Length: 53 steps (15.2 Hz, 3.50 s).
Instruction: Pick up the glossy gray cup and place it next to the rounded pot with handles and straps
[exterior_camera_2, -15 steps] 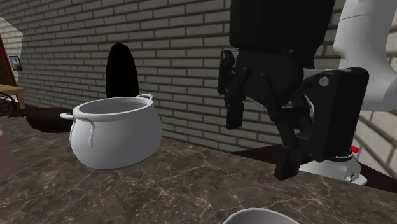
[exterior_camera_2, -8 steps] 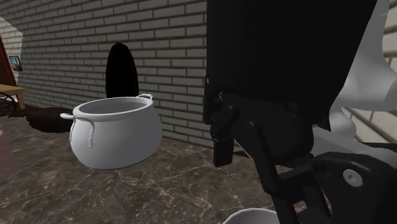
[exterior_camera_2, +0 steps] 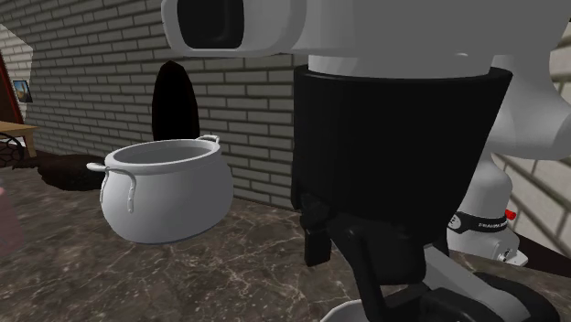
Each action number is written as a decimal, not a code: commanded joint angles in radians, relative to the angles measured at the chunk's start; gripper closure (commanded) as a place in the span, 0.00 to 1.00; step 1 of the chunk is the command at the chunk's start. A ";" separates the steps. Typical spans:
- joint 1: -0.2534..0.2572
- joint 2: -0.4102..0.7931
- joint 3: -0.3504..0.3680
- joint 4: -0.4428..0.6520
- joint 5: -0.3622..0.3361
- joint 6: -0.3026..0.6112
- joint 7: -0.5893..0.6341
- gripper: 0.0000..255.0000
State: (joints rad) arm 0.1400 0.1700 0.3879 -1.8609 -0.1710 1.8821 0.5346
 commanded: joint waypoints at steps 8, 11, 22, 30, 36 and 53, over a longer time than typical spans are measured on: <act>0.000 0.000 0.000 -0.001 0.000 0.001 0.000 1.00; 0.000 0.000 0.000 -0.001 0.000 0.001 0.000 1.00; -0.001 -0.027 0.003 0.074 0.015 -0.098 -0.018 1.00; 0.001 -0.040 0.005 0.167 0.022 -0.201 -0.031 1.00; 0.004 -0.039 0.007 0.248 0.023 -0.281 -0.038 1.00; 0.028 0.021 0.015 0.556 -0.001 -0.534 -0.047 1.00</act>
State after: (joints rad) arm 0.1637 0.1806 0.4017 -1.3345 -0.1675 1.3685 0.4849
